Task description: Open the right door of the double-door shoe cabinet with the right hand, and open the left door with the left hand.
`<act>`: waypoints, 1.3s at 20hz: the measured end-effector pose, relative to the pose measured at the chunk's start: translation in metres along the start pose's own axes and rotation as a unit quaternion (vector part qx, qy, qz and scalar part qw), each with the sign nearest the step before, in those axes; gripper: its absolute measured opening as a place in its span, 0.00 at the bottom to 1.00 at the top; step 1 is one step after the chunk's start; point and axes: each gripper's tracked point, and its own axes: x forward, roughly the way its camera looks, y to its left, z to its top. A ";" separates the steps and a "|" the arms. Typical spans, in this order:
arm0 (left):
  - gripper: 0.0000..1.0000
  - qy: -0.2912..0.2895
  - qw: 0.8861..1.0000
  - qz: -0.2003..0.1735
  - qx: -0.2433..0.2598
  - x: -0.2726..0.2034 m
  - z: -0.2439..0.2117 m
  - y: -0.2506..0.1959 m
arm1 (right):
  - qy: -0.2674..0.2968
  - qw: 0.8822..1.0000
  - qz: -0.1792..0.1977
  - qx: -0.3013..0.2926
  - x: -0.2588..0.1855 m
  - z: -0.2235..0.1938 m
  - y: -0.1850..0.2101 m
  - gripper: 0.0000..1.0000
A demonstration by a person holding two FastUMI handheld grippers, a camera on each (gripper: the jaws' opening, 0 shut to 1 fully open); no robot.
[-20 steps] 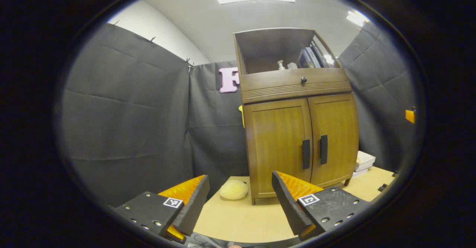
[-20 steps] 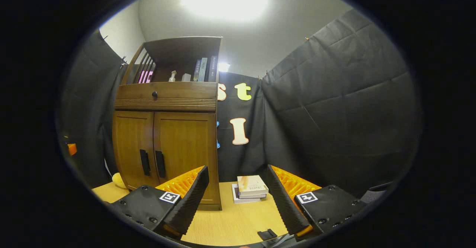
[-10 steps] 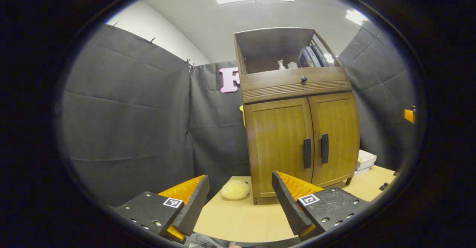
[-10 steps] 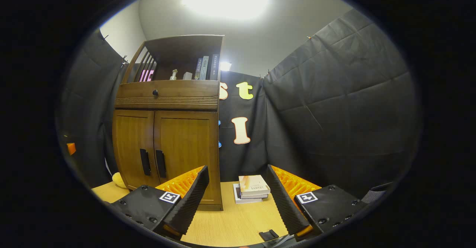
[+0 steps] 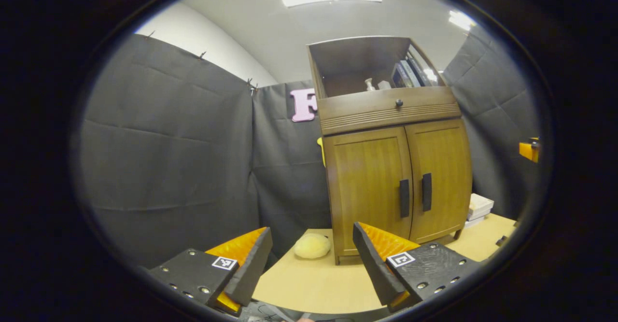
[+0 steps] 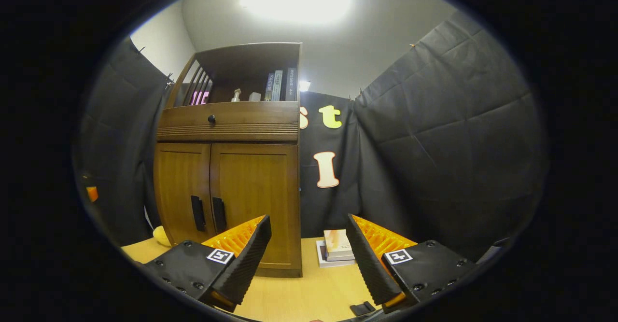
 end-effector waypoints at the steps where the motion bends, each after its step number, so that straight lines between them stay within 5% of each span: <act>1: 1.00 0.001 1.000 0.003 0.001 -0.001 -0.001 0.001 | 0.002 1.000 0.005 0.002 0.005 -0.001 0.005 0.97; 26: 1.00 0.021 0.994 0.107 0.014 -0.048 -0.006 0.055 | 0.019 0.993 0.119 0.004 0.121 -0.041 0.154 0.98</act>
